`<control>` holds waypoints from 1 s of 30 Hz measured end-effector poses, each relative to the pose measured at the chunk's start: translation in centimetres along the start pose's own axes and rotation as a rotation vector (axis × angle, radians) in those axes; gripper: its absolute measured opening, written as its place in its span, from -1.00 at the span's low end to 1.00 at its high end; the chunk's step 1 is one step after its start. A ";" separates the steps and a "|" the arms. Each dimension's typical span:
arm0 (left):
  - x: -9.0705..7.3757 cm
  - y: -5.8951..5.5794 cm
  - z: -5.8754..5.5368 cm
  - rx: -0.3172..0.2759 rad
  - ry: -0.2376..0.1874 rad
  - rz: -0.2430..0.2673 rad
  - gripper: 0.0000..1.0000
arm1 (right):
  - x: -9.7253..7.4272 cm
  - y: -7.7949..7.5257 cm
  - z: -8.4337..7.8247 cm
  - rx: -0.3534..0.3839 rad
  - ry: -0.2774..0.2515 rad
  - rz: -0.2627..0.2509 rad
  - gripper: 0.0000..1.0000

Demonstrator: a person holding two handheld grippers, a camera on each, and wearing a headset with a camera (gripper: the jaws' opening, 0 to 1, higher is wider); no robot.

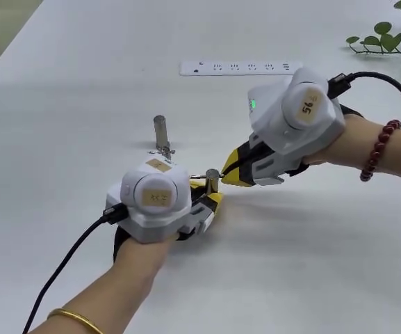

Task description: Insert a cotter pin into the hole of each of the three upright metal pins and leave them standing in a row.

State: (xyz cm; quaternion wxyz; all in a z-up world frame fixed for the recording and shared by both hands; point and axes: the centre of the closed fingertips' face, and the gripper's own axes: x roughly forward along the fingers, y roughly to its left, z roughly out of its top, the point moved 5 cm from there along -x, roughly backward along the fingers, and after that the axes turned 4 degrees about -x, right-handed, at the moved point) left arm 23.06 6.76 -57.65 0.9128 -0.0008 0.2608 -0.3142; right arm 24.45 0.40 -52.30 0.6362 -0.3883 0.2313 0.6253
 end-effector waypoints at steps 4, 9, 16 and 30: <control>-0.5 -0.1 -0.4 0.015 0.013 -0.004 -0.64 | 0.1 0.0 -0.1 0.020 0.002 -0.009 -0.81; -0.9 0.0 -0.2 0.020 0.006 -0.013 -0.54 | 0.2 -0.3 0.2 0.078 -0.039 -0.007 -0.76; -1.6 0.0 0.0 0.019 0.003 -0.022 -0.39 | 0.8 -0.3 0.9 0.144 -0.080 -0.001 -0.72; -3.4 0.5 0.0 0.037 -0.003 -0.036 -0.10 | 2.1 0.0 0.7 0.183 -0.093 -0.002 -0.79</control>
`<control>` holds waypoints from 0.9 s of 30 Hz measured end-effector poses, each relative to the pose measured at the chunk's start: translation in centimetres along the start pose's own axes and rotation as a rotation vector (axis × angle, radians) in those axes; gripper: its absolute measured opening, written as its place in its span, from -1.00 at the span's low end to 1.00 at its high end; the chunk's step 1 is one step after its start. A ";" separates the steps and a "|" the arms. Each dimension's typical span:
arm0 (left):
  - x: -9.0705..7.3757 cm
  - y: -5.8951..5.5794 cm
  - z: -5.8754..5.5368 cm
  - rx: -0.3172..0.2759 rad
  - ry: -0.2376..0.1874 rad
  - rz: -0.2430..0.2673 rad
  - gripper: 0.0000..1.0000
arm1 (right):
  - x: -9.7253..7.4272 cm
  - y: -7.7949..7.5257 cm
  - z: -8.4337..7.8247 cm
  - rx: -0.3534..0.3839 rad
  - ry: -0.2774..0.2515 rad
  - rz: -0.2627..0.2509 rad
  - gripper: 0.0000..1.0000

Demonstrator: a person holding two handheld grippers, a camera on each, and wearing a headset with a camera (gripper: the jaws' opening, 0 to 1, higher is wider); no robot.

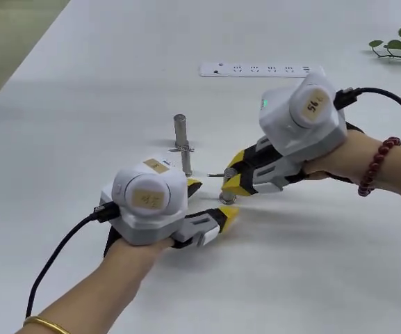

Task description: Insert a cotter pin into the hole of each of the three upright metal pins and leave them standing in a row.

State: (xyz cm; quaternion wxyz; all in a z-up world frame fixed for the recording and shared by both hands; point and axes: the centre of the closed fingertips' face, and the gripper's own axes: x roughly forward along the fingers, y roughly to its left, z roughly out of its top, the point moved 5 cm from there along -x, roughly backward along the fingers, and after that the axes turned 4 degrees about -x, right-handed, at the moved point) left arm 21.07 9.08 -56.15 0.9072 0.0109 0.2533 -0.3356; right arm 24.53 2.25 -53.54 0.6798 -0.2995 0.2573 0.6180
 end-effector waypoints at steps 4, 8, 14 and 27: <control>-0.2 0.1 0.0 0.015 0.001 -0.004 -0.03 | 0.1 0.0 -0.1 0.019 -0.012 -0.001 -0.82; -0.7 0.0 0.6 -0.019 -0.041 -0.015 0.03 | 0.0 0.0 -0.1 0.019 -0.022 0.004 -0.82; -1.6 0.2 1.2 -0.017 -0.063 -0.003 0.11 | 0.0 0.1 0.0 0.027 -0.031 0.012 -0.83; -3.3 0.7 1.5 0.002 -0.074 0.001 0.48 | 0.0 0.0 -0.1 0.046 -0.038 0.016 -0.84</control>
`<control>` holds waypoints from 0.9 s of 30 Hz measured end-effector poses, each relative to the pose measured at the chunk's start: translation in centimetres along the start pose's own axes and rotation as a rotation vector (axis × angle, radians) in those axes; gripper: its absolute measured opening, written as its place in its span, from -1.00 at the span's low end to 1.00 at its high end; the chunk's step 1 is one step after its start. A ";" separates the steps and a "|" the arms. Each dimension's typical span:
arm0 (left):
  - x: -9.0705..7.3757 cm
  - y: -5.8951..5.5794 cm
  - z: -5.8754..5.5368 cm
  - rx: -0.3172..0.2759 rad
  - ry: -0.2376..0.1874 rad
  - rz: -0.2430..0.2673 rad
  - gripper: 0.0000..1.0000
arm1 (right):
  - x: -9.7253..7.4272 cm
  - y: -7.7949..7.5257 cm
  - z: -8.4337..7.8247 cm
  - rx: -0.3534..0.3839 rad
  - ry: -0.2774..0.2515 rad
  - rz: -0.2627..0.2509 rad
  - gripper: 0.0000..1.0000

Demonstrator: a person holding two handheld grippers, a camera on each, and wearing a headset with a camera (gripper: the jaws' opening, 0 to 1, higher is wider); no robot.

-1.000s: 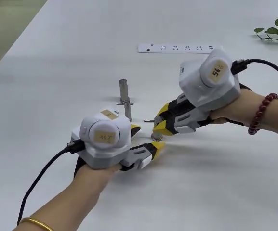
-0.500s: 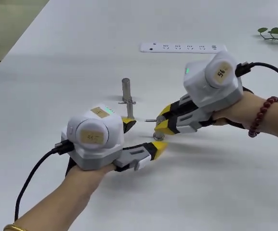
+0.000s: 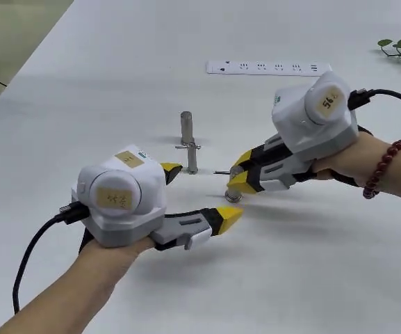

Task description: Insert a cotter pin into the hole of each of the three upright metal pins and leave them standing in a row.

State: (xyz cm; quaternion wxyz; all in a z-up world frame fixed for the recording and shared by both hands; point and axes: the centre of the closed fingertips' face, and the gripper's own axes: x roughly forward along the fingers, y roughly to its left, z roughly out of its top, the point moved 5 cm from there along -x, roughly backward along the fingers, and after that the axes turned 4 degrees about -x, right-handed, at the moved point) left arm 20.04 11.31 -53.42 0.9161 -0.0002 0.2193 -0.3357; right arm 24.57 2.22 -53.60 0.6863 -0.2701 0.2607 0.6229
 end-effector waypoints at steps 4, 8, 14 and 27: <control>-0.4 0.2 0.2 -0.005 -0.008 0.003 0.59 | -0.1 -0.1 -0.1 -0.005 0.006 0.000 -0.84; -0.7 0.4 -0.1 -0.017 -0.001 0.012 0.67 | -0.4 -0.5 0.0 -0.005 0.003 -0.004 -0.84; -0.9 0.7 0.1 -0.017 -0.013 0.019 0.79 | -0.8 -1.1 0.1 -0.015 0.009 -0.014 -0.84; -1.1 0.9 0.1 -0.034 -0.015 0.021 0.97 | -0.8 -2.7 0.2 -0.025 0.032 -0.025 -0.84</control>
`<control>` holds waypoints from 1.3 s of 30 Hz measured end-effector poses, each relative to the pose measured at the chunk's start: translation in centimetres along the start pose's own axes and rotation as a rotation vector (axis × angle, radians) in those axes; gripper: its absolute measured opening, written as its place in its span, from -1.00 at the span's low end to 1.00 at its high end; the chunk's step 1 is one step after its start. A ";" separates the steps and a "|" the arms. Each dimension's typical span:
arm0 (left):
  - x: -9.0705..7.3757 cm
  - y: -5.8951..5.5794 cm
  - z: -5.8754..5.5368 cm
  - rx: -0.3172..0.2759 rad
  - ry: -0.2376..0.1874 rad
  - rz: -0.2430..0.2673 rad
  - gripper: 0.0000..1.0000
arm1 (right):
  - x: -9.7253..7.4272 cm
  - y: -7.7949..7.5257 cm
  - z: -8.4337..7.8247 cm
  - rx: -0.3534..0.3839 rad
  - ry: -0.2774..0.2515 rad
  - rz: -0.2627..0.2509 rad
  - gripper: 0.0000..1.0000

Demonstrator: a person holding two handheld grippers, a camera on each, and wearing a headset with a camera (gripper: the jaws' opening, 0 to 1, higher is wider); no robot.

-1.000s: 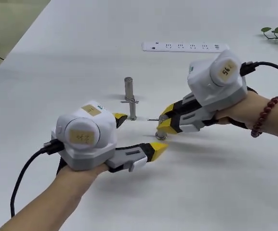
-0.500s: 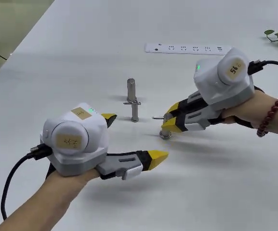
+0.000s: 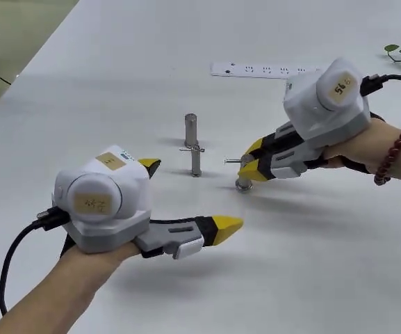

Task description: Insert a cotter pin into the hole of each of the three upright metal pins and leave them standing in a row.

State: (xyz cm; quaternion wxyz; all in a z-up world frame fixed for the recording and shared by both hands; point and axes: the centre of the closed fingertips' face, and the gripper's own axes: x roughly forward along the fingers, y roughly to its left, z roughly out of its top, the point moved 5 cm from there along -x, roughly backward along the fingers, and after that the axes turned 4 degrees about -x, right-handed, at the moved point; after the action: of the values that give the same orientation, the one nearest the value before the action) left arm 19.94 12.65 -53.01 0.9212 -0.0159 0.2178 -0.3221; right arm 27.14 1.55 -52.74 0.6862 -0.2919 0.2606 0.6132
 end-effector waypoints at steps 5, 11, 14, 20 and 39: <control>0.0 0.0 0.2 0.009 -0.002 -0.002 0.97 | 0.2 -0.5 0.0 0.000 0.009 -0.002 -0.84; -0.1 -0.1 0.3 0.038 0.002 -0.004 0.97 | 0.4 -1.0 0.0 -0.005 0.020 -0.001 -0.84; -0.1 -0.1 0.5 0.031 -0.011 -0.006 0.97 | 0.6 -1.2 0.1 -0.004 0.020 -0.001 -0.84; -0.1 -0.1 0.5 0.038 -0.007 -0.004 0.97 | 0.8 -1.5 0.0 -0.010 0.030 0.003 -0.84; 0.1 -0.1 0.5 0.044 -0.001 -0.007 0.97 | 0.9 -2.0 -0.4 0.004 0.009 0.024 -0.83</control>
State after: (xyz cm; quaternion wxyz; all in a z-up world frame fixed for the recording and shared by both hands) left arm 20.15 12.50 -52.61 0.9203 0.0034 0.2101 -0.3300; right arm 29.25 1.73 -53.47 0.6784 -0.2901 0.2684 0.6194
